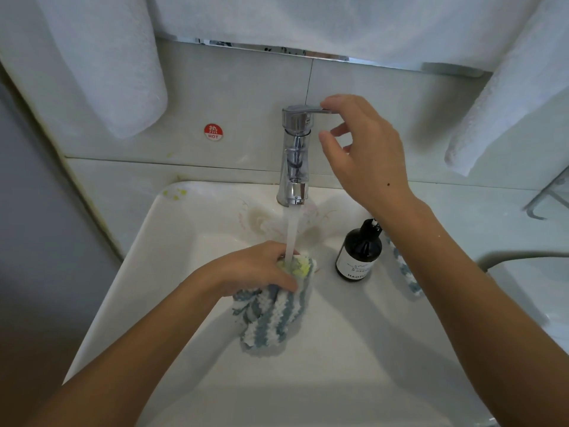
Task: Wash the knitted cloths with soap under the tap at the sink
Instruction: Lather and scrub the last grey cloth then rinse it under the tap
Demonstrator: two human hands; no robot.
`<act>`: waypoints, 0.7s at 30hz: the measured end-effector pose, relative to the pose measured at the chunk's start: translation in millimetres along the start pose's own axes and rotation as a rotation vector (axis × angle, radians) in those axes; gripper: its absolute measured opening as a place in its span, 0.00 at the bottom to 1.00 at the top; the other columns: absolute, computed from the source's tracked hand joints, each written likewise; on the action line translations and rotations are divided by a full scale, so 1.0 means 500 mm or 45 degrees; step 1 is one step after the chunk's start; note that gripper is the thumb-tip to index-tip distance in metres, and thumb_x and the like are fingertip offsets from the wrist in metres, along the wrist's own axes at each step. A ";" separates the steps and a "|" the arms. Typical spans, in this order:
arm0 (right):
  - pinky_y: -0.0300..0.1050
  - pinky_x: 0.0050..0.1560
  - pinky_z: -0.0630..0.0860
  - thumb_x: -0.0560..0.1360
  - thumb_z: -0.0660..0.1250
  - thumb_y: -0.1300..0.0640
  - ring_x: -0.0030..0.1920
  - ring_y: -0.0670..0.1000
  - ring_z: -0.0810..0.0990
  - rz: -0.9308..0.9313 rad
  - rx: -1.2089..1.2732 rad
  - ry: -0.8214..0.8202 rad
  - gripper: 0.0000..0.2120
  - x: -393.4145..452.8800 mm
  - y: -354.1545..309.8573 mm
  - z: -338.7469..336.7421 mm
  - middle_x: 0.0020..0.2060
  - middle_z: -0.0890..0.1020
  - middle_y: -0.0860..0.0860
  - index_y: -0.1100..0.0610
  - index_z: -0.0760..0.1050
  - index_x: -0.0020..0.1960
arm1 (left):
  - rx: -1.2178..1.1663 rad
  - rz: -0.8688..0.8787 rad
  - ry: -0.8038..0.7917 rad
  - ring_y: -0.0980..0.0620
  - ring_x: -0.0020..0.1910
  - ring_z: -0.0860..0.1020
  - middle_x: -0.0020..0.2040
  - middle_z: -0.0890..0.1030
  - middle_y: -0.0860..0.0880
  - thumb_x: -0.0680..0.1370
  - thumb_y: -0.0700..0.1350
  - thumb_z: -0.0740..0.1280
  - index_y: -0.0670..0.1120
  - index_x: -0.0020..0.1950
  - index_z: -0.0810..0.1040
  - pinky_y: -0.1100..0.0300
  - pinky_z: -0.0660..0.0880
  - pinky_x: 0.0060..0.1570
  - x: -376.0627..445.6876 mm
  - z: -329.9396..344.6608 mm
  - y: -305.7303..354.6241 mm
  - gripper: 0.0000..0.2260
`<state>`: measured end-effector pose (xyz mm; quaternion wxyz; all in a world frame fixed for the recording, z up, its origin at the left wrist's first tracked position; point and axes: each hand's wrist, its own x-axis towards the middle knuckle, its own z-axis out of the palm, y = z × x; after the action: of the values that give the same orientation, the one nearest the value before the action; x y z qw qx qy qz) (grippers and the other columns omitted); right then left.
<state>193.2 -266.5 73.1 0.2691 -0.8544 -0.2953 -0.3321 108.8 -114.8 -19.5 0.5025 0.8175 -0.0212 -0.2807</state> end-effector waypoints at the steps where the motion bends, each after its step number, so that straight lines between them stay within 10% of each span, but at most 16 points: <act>1: 0.51 0.43 0.81 0.78 0.63 0.55 0.45 0.41 0.76 -0.002 -0.001 -0.018 0.16 -0.005 0.001 0.003 0.63 0.76 0.48 0.54 0.73 0.65 | -0.005 -0.005 -0.001 0.48 0.50 0.81 0.53 0.82 0.46 0.74 0.39 0.71 0.46 0.58 0.77 0.57 0.78 0.52 0.000 -0.002 -0.001 0.13; 14: 0.52 0.37 0.79 0.75 0.63 0.61 0.41 0.51 0.80 -0.032 0.020 -0.136 0.25 -0.061 0.008 0.007 0.72 0.67 0.50 0.56 0.67 0.71 | -0.079 0.018 0.143 0.49 0.51 0.82 0.53 0.82 0.48 0.73 0.40 0.73 0.49 0.60 0.76 0.51 0.79 0.56 0.009 0.011 -0.004 0.17; 21: 0.40 0.59 0.66 0.77 0.63 0.59 0.69 0.51 0.68 0.006 -0.075 -0.110 0.25 -0.090 0.036 -0.036 0.73 0.68 0.50 0.56 0.65 0.74 | -0.179 0.048 0.204 0.50 0.50 0.82 0.52 0.82 0.49 0.74 0.38 0.72 0.51 0.57 0.76 0.56 0.79 0.50 0.008 0.021 0.006 0.15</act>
<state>171.2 -305.2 47.0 0.2316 -0.8762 -0.2947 -0.3030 107.6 -126.1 -22.2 0.5638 0.7996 0.0234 -0.2056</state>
